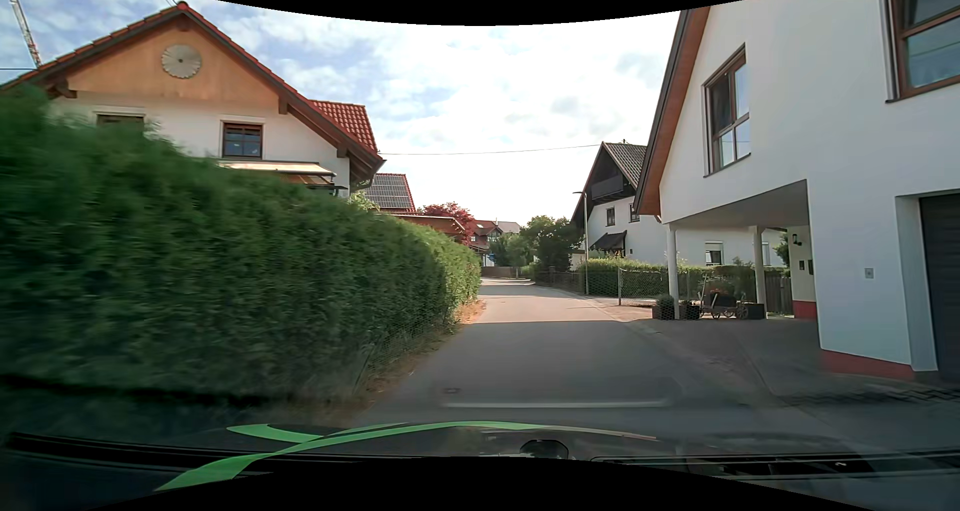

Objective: Follow the waypoints while adhering to traffic rules and regulations

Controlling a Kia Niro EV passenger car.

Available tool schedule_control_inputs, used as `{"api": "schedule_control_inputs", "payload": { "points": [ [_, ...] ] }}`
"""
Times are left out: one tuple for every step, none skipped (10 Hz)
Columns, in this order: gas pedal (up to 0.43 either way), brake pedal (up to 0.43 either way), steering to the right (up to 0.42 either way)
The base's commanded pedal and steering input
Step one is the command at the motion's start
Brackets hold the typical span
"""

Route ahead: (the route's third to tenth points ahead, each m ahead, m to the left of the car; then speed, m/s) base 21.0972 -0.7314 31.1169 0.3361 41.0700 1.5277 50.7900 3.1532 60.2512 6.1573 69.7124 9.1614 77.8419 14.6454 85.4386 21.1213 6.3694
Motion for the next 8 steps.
{"api": "schedule_control_inputs", "payload": {
  "points": [
    [0.169, 0.000, 0.099],
    [0.169, 0.000, 0.085],
    [0.169, 0.000, 0.068],
    [0.157, 0.000, 0.054],
    [0.150, 0.000, 0.039],
    [0.130, 0.000, 0.032],
    [0.130, 0.000, 0.024],
    [0.130, 0.000, 0.016]
  ]
}}
